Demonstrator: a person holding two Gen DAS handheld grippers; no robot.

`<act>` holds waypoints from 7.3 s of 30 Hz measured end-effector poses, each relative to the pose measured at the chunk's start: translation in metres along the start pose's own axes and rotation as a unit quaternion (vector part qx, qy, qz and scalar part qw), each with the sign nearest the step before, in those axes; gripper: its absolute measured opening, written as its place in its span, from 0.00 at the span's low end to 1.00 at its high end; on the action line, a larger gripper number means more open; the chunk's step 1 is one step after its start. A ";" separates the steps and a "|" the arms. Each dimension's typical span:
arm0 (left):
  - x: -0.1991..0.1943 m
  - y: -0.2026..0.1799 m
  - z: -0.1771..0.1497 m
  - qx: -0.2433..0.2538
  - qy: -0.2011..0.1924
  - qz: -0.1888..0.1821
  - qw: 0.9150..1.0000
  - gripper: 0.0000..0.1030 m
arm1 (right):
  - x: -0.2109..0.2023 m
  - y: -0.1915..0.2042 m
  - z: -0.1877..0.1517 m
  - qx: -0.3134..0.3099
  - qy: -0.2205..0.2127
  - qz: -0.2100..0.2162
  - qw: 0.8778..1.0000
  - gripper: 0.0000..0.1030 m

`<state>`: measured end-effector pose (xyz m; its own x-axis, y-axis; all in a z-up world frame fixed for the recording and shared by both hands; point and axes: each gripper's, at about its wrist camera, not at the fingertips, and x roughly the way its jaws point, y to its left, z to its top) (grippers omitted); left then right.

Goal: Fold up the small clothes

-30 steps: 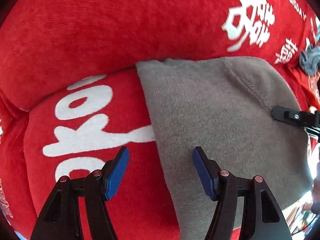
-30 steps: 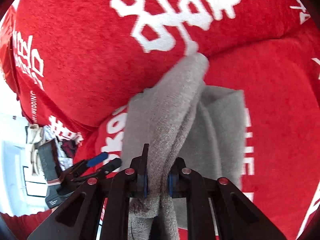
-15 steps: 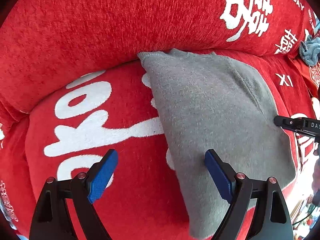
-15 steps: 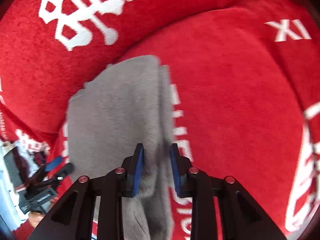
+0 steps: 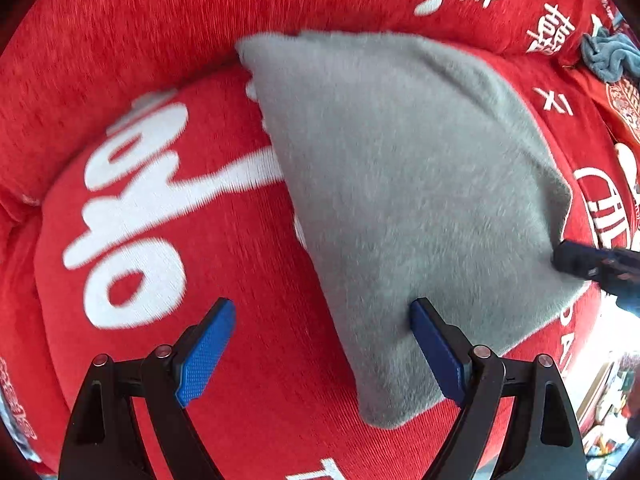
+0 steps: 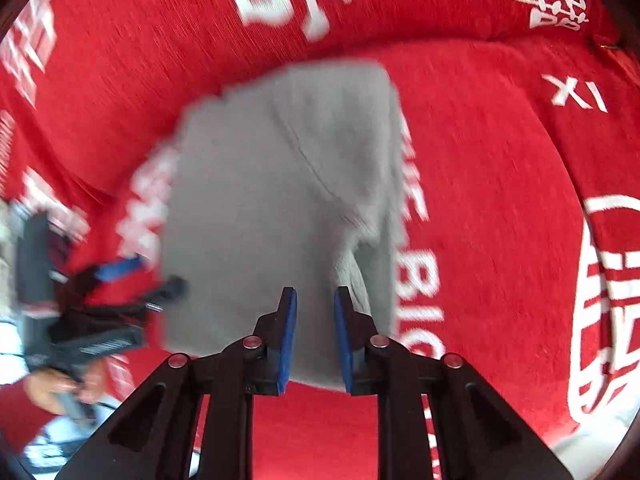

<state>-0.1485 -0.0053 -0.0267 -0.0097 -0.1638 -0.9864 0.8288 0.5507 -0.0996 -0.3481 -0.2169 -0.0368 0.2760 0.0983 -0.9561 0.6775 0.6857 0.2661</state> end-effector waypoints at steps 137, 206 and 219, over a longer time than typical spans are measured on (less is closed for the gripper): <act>0.031 0.001 0.113 -0.132 0.011 -0.069 0.989 1.00 | 0.042 -0.101 0.107 0.103 0.092 0.312 0.940 0.70; -0.051 0.127 -0.072 -0.203 -0.051 -0.019 0.978 0.84 | 0.006 0.085 0.012 0.077 0.062 0.251 0.963 0.60; -0.047 0.132 -0.061 -0.211 -0.071 0.041 0.974 0.84 | 0.011 0.124 0.025 -0.024 0.056 0.200 0.978 0.09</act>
<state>-0.0730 0.1252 -0.0014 0.1492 -0.2001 -0.9684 0.5191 0.8493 -0.0955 -0.2439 -0.1491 -0.0112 0.4336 0.4428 -0.7848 0.4970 0.6090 0.6181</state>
